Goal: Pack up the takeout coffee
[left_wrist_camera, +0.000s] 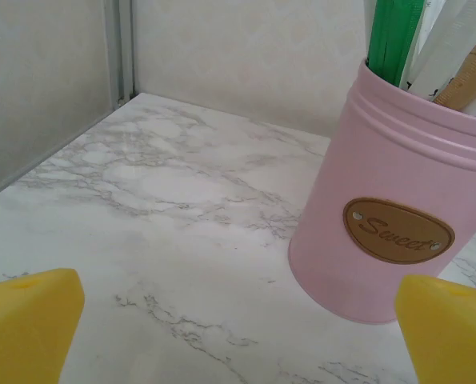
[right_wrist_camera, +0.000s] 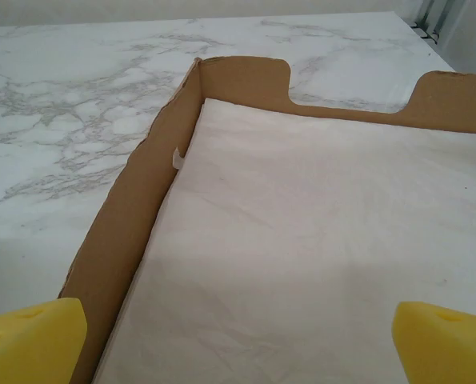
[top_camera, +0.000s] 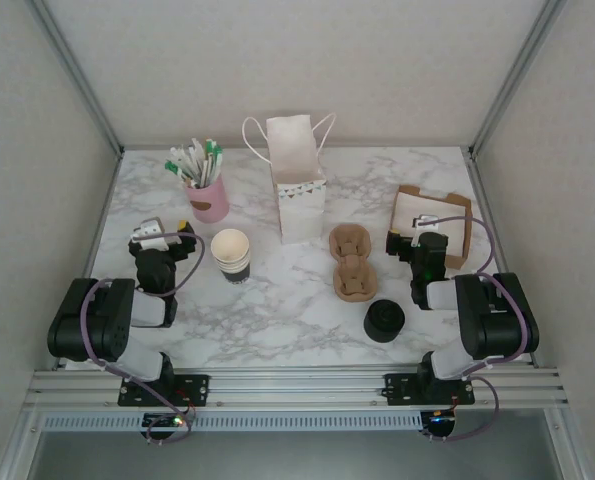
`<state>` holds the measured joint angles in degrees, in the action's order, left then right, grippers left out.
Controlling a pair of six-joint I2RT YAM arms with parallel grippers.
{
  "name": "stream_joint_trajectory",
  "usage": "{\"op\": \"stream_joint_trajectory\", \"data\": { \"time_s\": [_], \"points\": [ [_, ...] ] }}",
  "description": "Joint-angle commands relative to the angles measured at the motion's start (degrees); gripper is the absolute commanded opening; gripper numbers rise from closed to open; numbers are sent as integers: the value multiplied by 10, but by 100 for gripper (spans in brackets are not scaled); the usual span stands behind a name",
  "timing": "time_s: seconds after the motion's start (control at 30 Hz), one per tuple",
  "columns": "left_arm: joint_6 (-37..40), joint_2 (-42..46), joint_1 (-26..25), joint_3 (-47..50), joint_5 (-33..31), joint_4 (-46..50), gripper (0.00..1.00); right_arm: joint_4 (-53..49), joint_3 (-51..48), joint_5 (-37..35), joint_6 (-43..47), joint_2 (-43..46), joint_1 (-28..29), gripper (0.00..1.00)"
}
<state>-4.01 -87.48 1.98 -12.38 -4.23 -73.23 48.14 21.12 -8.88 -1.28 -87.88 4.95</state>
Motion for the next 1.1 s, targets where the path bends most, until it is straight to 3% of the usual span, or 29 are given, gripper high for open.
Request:
{"op": "stream_joint_trajectory", "data": {
  "time_s": [0.0,0.9,1.07],
  "points": [
    [10,-1,3,-8,5,1,100,-4,12,5,-2,-4,-2,99],
    [10,-1,3,-8,5,0,100,-4,13,5,-2,-4,-2,99],
    [8,62,-10,-11,-51,59,100,-8,12,10,5,4,0,99]
  ]
}}
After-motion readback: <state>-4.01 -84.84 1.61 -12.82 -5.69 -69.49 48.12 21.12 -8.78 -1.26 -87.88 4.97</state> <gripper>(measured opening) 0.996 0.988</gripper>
